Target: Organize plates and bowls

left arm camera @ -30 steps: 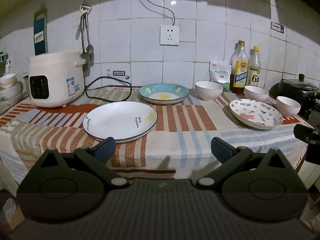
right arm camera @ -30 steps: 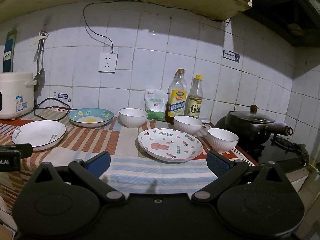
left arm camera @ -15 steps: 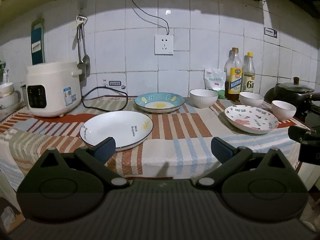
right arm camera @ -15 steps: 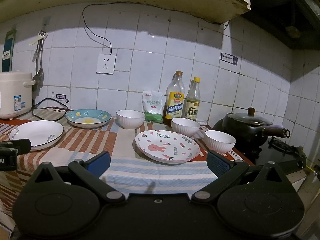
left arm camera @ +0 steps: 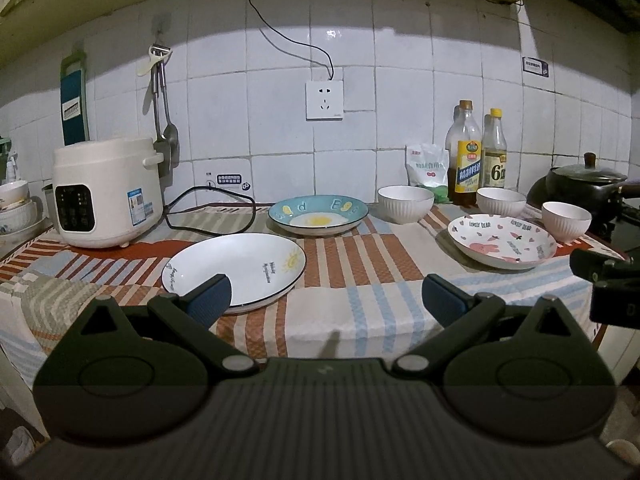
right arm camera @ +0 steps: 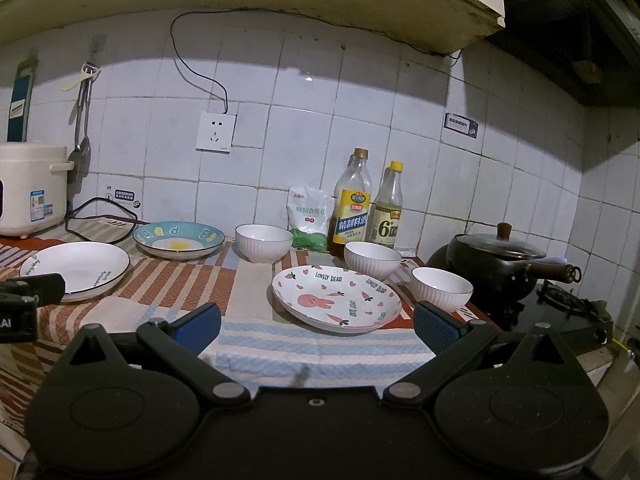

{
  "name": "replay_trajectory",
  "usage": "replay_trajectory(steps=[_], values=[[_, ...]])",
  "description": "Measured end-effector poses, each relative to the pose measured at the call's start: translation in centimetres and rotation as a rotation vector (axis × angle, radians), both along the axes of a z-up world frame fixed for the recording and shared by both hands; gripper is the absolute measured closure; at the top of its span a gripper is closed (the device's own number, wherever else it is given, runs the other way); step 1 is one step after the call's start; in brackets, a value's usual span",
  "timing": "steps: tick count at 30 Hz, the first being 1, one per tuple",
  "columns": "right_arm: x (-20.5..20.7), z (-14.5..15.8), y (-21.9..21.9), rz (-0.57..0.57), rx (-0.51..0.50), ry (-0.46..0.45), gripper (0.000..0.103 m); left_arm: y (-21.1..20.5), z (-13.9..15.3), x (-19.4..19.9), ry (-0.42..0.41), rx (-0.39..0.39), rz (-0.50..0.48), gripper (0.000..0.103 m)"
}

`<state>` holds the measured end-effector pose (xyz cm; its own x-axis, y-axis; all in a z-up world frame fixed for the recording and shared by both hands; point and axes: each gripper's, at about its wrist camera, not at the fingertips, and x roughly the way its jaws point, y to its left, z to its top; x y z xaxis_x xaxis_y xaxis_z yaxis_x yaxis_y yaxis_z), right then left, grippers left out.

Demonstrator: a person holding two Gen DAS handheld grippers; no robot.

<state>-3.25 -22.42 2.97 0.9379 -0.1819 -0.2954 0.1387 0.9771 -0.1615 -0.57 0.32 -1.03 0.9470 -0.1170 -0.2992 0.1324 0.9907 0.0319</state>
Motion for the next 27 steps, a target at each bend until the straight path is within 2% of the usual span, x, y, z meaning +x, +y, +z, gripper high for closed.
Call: replay_trajectory(steps=[8,13,18,23,27], values=[[0.5,-0.3,0.0,-0.003,0.007,0.016,0.000,0.1,-0.2,0.1,0.017,0.005,0.001,0.000],[0.8,-0.3,-0.1,0.033,0.026,0.021,0.000,0.2,-0.1,0.7,0.041,0.012,0.012,0.000],[1.4,1.0,-0.1,0.178,0.083,0.022,0.000,0.8,0.5,1.5,0.063,0.040,0.019,0.000],[2.4,2.5,0.9,0.293,0.101,-0.020,0.000,2.3,2.2,2.5,0.050,0.069,-0.004,0.000],[3.8,2.7,2.1,0.388,0.115,-0.055,0.000,4.5,3.7,4.1,0.053,0.032,-0.012,0.000]])
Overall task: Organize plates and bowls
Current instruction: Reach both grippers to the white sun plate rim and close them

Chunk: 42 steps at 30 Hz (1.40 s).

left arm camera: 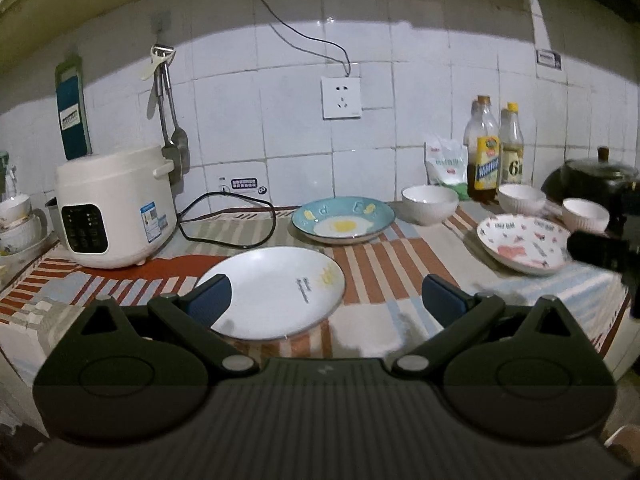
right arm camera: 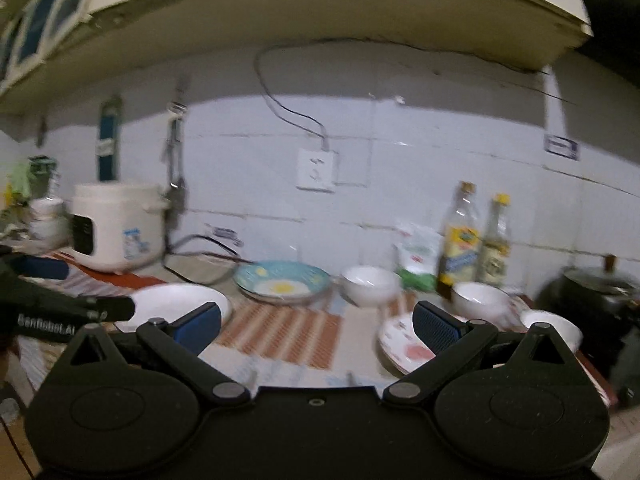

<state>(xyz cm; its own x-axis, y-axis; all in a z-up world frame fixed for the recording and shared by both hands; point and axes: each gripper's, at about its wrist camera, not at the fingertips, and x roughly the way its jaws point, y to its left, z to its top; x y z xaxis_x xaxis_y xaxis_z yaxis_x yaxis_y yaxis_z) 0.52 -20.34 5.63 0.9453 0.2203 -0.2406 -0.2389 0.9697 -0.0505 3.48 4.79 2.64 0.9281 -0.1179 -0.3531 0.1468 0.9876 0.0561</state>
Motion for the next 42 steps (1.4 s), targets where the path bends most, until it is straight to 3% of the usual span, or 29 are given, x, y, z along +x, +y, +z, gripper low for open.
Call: replay_trajectory(steps=[10,17,18,20,23,30,36,42], values=[[6.7,-1.4,4.5,0.262,0.042,0.130,0.004,5.0,-0.4,6.0,0.153,0.024,-0.079,0.002],[11.7,-3.7,7.5,0.357,0.069,0.244,0.023,7.0,-1.7,9.6,0.170,0.053,-0.079,0.005],[12.5,-4.1,7.9,0.355,0.074,0.267,0.028,7.2,-1.9,10.0,0.171,0.055,-0.071,0.007],[13.8,-5.0,8.4,0.354,0.072,0.311,0.032,7.7,-2.4,11.3,0.182,0.073,-0.053,0.027],[15.7,-6.0,9.0,0.368,0.092,0.398,0.040,8.5,-3.3,13.4,0.249,0.068,-0.066,0.044],[19.6,-8.1,9.7,0.359,0.113,0.555,0.046,11.1,-5.4,18.4,0.398,0.061,-0.061,0.063],[21.4,-9.0,10.4,0.368,0.124,0.662,0.059,12.4,-5.7,20.4,0.462,0.088,-0.058,0.065],[22.9,-9.2,10.4,0.329,0.165,0.692,0.061,13.6,-7.2,22.5,0.545,0.080,-0.048,0.065]])
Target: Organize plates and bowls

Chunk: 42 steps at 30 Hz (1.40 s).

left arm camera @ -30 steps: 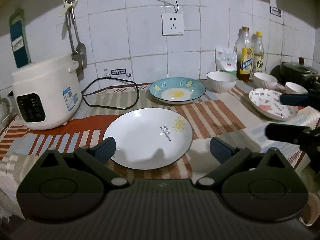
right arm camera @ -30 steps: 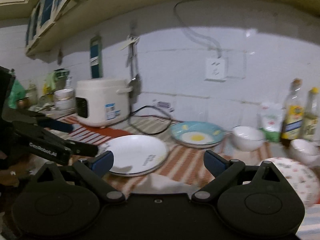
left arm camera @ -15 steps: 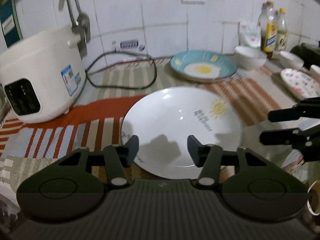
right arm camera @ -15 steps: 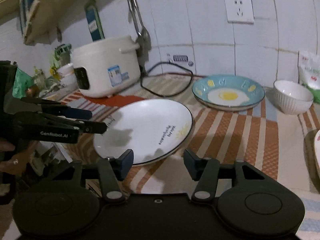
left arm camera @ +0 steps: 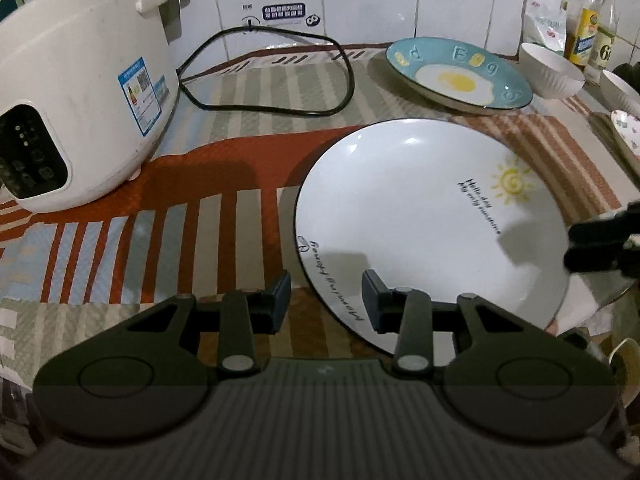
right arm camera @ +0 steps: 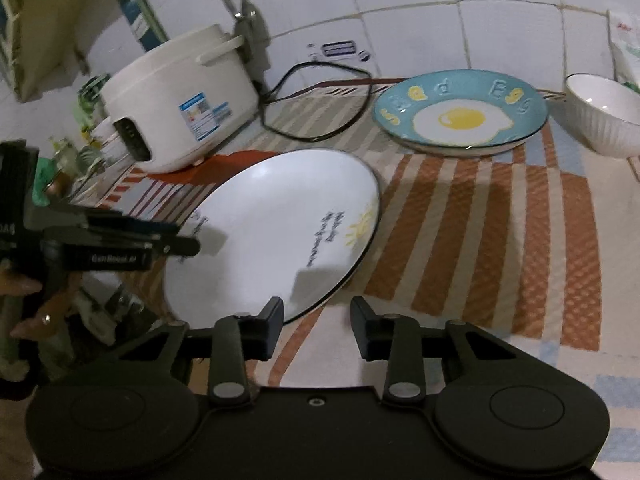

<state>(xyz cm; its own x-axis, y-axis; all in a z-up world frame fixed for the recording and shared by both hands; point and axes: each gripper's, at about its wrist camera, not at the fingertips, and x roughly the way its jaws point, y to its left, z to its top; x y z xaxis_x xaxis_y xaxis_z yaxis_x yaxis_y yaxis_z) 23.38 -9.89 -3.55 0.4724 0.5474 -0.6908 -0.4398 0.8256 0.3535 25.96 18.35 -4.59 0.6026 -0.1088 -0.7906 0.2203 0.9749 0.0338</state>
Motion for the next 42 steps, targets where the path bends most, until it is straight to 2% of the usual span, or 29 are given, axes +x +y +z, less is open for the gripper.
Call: replay_trajectory(steps=[6,8,11,13,15,24,30,42], values=[[1.4,-0.5,0.1,-0.046,0.000,0.043,0.061,1.4,-0.7,1.2,0.008,-0.057,0.009,0.065],[2.1,-0.8,0.1,-0.063,0.009,0.062,0.061,1.4,-0.7,1.2,-0.017,-0.051,-0.009,0.074],[3.0,-1.4,0.0,-0.090,0.024,0.078,0.061,0.7,-0.6,1.1,-0.075,-0.004,-0.040,0.082],[3.3,-1.7,0.0,-0.098,0.036,0.072,0.068,0.4,-0.7,1.2,-0.087,0.008,-0.047,0.086],[3.5,-1.8,0.1,-0.090,0.073,0.082,0.084,0.2,-0.7,1.3,-0.087,0.014,-0.036,0.086],[3.3,-1.5,0.4,-0.096,0.058,0.071,0.084,-0.3,-0.8,1.1,-0.089,0.030,0.002,0.087],[3.0,-1.4,0.2,-0.107,0.054,0.068,0.084,-1.4,-1.3,0.2,-0.156,0.078,0.002,0.087],[1.2,0.8,-4.5,-0.161,0.102,0.051,0.084,-4.5,0.6,-1.2,-0.185,0.044,-0.044,0.087]])
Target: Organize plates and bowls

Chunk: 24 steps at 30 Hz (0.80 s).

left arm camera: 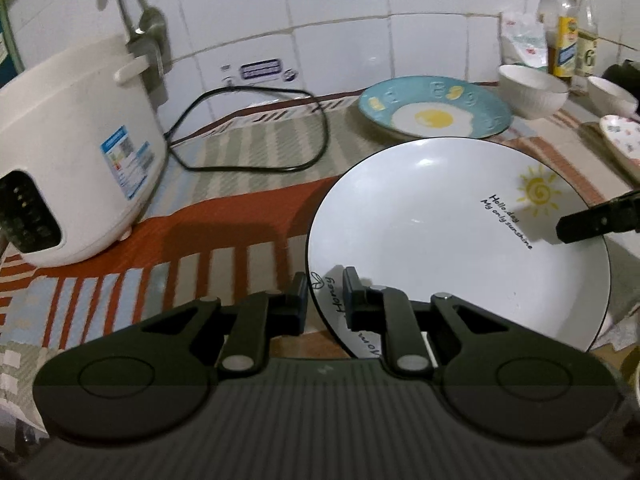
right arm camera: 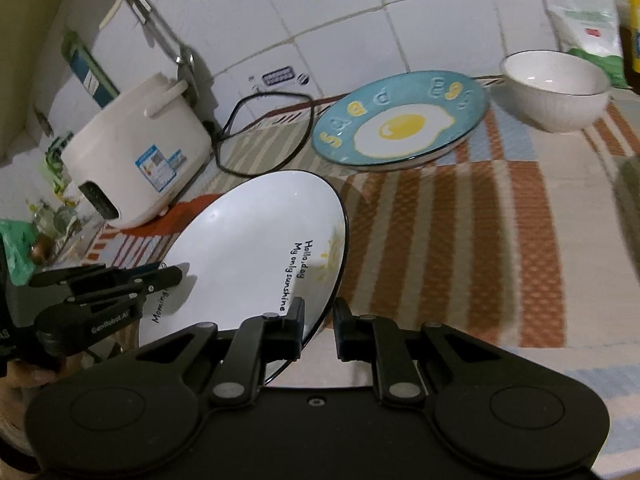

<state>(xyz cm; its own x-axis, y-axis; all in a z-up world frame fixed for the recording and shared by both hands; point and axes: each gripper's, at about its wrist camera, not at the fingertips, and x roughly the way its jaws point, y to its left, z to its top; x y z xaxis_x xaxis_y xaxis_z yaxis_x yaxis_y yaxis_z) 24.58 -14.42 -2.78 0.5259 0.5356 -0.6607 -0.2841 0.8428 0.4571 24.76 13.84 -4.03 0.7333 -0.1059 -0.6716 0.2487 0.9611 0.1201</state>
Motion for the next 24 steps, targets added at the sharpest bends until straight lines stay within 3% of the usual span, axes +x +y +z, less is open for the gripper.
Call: replay_trajectory(steps=[11,24], values=[[-2.7,1.0,-6.8,-0.089,-0.019,-0.005,0.084,-6.8,0.8,-0.6,-0.005,-0.007,-0.110,0.087],[-2.9,-1.1,-11.5,-0.163,0.000,0.027,0.084,-12.1,-1.1,1.0,0.061,-0.011,-0.164,0.087]])
